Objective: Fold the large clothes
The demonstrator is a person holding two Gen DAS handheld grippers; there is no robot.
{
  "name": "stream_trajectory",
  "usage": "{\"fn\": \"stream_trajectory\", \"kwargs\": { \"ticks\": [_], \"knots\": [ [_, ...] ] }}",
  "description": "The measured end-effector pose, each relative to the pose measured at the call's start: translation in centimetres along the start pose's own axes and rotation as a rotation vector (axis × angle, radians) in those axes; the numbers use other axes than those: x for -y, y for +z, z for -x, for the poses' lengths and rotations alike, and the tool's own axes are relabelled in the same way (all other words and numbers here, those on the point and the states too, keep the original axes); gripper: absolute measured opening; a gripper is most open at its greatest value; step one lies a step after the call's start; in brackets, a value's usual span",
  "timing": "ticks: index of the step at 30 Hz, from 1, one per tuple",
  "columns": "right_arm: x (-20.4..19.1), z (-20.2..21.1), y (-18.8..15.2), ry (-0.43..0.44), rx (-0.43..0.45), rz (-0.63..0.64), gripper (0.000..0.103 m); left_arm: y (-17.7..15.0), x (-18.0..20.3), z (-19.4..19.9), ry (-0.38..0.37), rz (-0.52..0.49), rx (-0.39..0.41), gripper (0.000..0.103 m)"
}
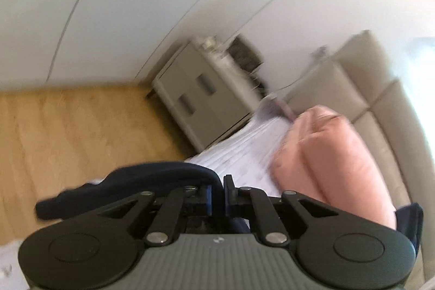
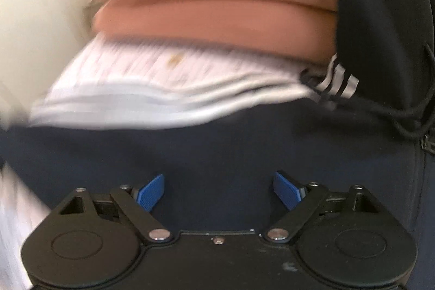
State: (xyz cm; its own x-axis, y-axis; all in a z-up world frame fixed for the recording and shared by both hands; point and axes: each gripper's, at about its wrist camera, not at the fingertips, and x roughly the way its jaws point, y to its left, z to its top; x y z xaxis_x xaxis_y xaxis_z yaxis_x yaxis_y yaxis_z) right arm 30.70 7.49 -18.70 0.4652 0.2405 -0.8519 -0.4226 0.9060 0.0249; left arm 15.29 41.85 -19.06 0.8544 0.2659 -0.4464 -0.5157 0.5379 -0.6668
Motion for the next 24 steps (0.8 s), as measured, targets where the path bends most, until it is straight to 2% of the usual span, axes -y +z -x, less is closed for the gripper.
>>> {"fn": "stream_trajectory", "kwargs": {
  "ticks": [2,4,6,8,10,14,17,20,24],
  "knots": [
    [-0.5,1.0,-2.0,-0.023,0.028,0.039,0.103,0.1,1.6,0.6,-0.049,-0.050,0.035,0.008],
    [-0.3,2.0,-3.9,-0.004,0.050,0.025,0.103,0.2,3.7,1.4,-0.087,-0.124,0.075,0.008],
    [0.1,2.3,-5.2,0.005,0.046,0.024,0.103,0.2,6.0,2.1,-0.132,-0.195,0.104,0.008],
    [0.0,2.5,-5.8,0.009,0.000,0.036,0.103,-0.2,8.2,2.6,-0.177,-0.249,0.124,0.008],
    [1.1,3.4,-6.2,0.043,-0.022,0.011,0.103,-0.8,10.6,3.2,-0.218,-0.290,0.151,0.008],
    [4.5,5.4,-6.5,0.011,-0.011,-0.104,0.103,-2.7,16.1,4.8,-0.302,-0.373,0.197,0.007],
    [8.2,8.7,-7.2,0.005,0.044,-0.176,0.103,-5.0,20.6,5.6,-0.383,-0.451,0.201,0.007],
    [12.6,12.2,-8.3,-0.019,0.098,-0.252,0.103,-8.4,25.3,6.4,-0.462,-0.532,0.172,0.007],
    [19.0,17.0,-10.3,-0.055,0.194,-0.410,0.103,-15.3,31.0,8.1,-0.571,-0.669,0.119,0.007]
  ]
}}
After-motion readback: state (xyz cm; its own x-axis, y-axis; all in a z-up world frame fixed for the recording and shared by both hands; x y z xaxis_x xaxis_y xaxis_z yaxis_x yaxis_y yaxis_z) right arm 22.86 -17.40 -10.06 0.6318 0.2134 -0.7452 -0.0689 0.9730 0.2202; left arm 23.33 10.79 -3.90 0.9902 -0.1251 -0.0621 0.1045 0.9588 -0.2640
